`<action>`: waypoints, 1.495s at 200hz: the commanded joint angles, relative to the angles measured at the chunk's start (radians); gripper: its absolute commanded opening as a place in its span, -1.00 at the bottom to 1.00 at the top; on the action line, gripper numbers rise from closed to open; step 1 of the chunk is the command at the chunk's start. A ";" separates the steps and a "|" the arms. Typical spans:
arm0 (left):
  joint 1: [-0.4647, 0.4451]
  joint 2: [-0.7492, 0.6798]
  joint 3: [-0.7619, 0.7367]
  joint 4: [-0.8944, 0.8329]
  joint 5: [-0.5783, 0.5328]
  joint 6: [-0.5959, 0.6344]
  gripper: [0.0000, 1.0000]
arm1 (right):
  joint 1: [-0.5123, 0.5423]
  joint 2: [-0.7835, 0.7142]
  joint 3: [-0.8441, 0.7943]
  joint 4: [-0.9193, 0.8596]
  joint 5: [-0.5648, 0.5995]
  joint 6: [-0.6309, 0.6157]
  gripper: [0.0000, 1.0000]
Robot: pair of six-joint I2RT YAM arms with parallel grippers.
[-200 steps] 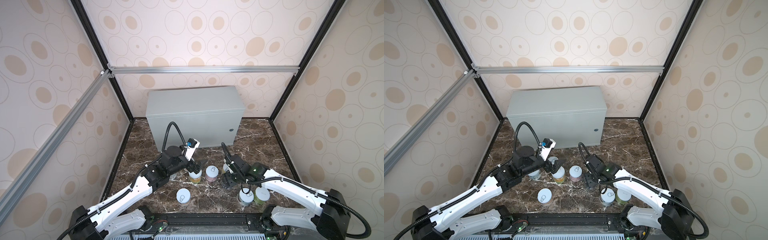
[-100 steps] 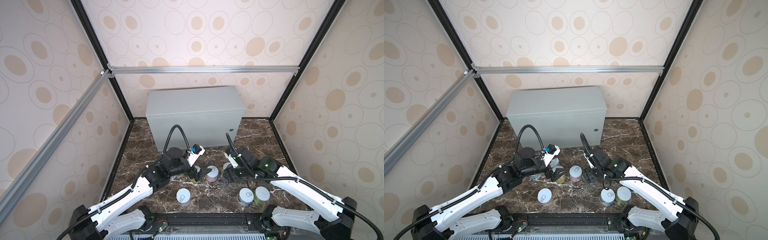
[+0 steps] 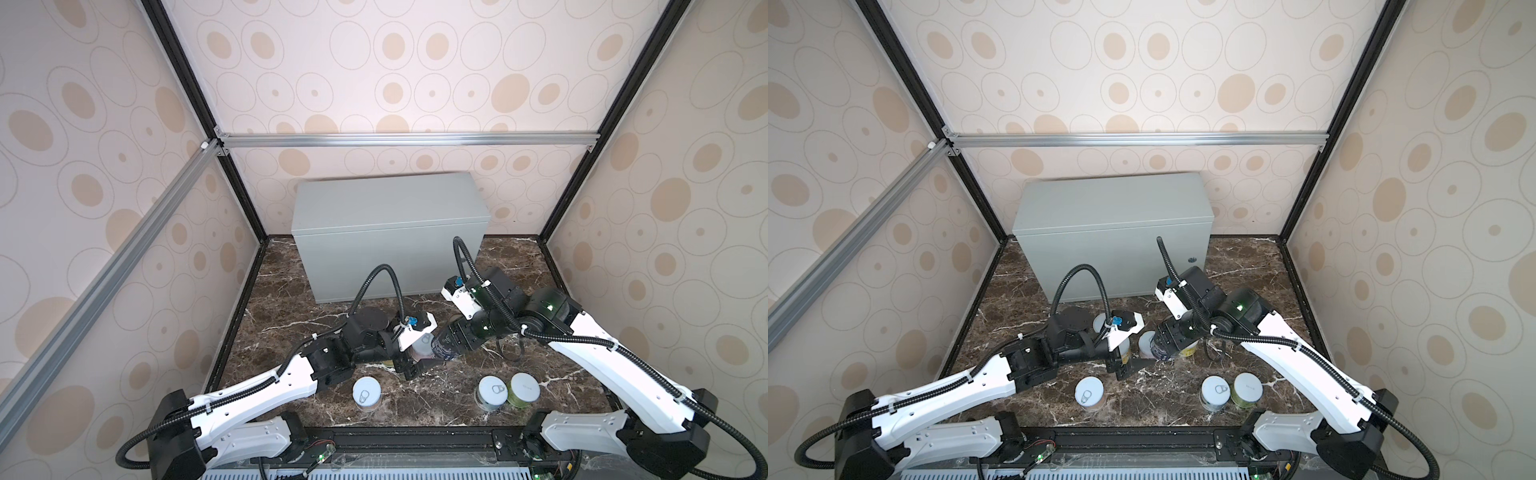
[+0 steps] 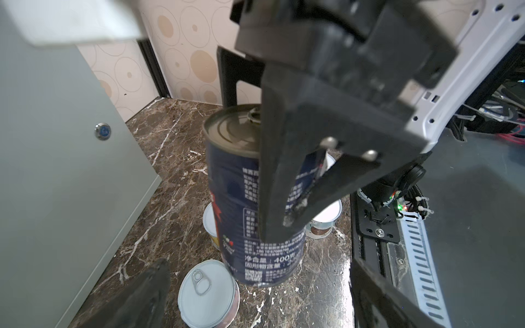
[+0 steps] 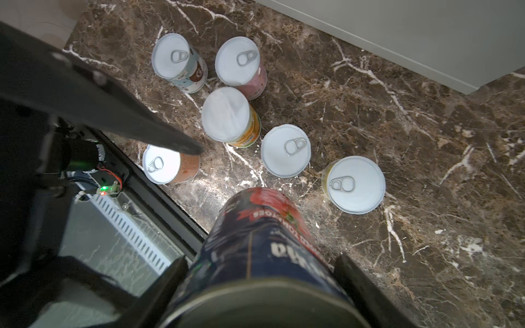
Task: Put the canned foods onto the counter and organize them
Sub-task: 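Lift the dark-blue can with the right gripper while the left gripper reaches it, then close the left gripper on the dark-blue can while the right gripper withdraws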
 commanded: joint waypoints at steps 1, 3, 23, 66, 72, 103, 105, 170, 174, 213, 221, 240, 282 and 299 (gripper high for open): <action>-0.036 0.034 0.034 0.041 -0.030 0.043 0.96 | 0.009 -0.020 0.059 0.024 -0.066 -0.018 0.08; -0.038 0.035 0.034 0.046 -0.031 0.042 0.96 | 0.009 -0.020 0.061 0.024 -0.067 -0.018 0.07; -0.052 0.050 0.043 0.073 -0.034 0.032 0.96 | 0.009 -0.023 0.064 0.039 -0.082 -0.016 0.06; -0.075 0.097 0.066 0.128 -0.050 -0.002 0.96 | 0.021 -0.029 0.040 0.100 -0.090 0.004 0.06; -0.077 0.104 0.066 0.136 -0.059 -0.006 0.96 | 0.023 -0.029 0.036 0.109 -0.091 0.006 0.05; -0.085 0.134 0.070 0.155 -0.109 -0.022 0.96 | 0.040 -0.022 0.032 0.125 -0.078 0.017 0.04; -0.085 0.135 0.070 0.158 -0.111 -0.022 0.96 | 0.040 -0.021 0.032 0.126 -0.078 0.017 0.04; -0.091 0.149 0.058 0.174 -0.182 -0.022 0.79 | 0.044 -0.029 0.037 0.141 -0.049 0.056 0.03; -0.091 0.150 0.055 0.178 -0.194 -0.024 0.80 | 0.044 -0.031 0.039 0.143 -0.048 0.060 0.03; -0.100 0.139 0.017 0.245 -0.304 -0.038 0.65 | 0.047 -0.040 0.032 0.160 -0.043 0.083 0.04; -0.100 0.136 0.009 0.259 -0.310 -0.040 0.63 | 0.048 -0.042 0.030 0.160 -0.039 0.086 0.05; -0.100 0.131 -0.004 0.262 -0.307 -0.041 0.53 | 0.048 -0.044 0.031 0.163 -0.038 0.090 0.06; -0.100 0.118 -0.024 0.304 -0.238 -0.040 0.34 | 0.048 -0.042 0.036 0.176 -0.053 0.093 0.16; -0.100 0.104 -0.036 0.317 -0.235 -0.041 0.26 | 0.048 -0.043 0.039 0.177 -0.049 0.094 0.24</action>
